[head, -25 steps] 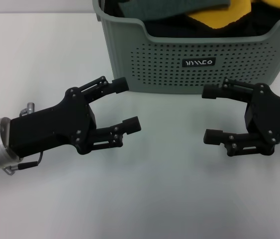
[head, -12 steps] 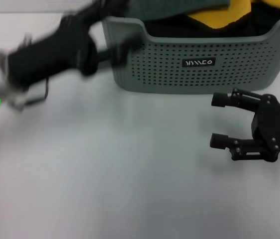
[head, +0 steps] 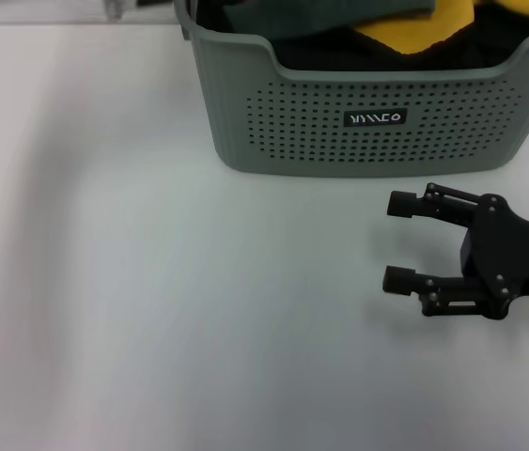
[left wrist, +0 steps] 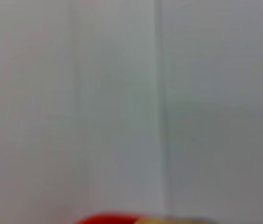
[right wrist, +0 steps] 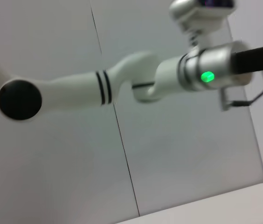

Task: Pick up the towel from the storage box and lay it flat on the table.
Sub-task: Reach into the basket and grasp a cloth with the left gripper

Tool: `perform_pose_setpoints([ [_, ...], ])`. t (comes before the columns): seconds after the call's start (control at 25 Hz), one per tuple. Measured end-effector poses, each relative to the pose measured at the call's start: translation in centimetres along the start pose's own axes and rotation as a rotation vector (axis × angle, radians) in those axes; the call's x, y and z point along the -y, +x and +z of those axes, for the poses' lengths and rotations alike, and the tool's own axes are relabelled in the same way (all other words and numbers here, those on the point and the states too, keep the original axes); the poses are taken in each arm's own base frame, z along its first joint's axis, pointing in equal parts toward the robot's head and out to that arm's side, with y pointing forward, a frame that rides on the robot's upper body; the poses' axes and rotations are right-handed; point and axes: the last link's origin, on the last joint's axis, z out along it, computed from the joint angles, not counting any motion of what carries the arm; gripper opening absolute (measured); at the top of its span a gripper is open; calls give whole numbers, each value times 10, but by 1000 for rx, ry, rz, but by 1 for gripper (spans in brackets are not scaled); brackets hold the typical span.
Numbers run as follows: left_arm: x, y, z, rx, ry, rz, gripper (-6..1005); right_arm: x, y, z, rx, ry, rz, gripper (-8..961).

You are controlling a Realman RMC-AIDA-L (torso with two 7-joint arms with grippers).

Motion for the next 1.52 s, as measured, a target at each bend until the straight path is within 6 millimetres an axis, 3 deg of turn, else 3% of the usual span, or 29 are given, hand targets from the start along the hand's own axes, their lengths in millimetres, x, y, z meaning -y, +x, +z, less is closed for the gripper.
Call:
perform_pose_setpoints([
  [0.04, 14, 4, 15, 119, 82, 32, 872, 0, 0, 1, -2, -3, 0, 845],
  [0.24, 33, 2, 33, 317, 201, 84, 870, 0, 0, 5, -7, -13, -9, 841],
  [0.4, 40, -8, 40, 459, 271, 119, 868, 1, -1, 4, -5, -11, -13, 839],
  [0.72, 46, -26, 38, 569, 317, 126, 865, 1, -1, 4, -3, -8, -31, 833],
  [1.16, 36, -36, 44, 639, 288, 161, 619, 1, -2, 4, 3, -5, -40, 825],
  [1.28, 36, -31, 44, 615, 296, 158, 406, 1, -2, 4, 4, -5, -41, 823],
  [1.52, 28, -19, 41, 532, 289, 167, 174, 1, -1, 3, 6, 0, -39, 819],
])
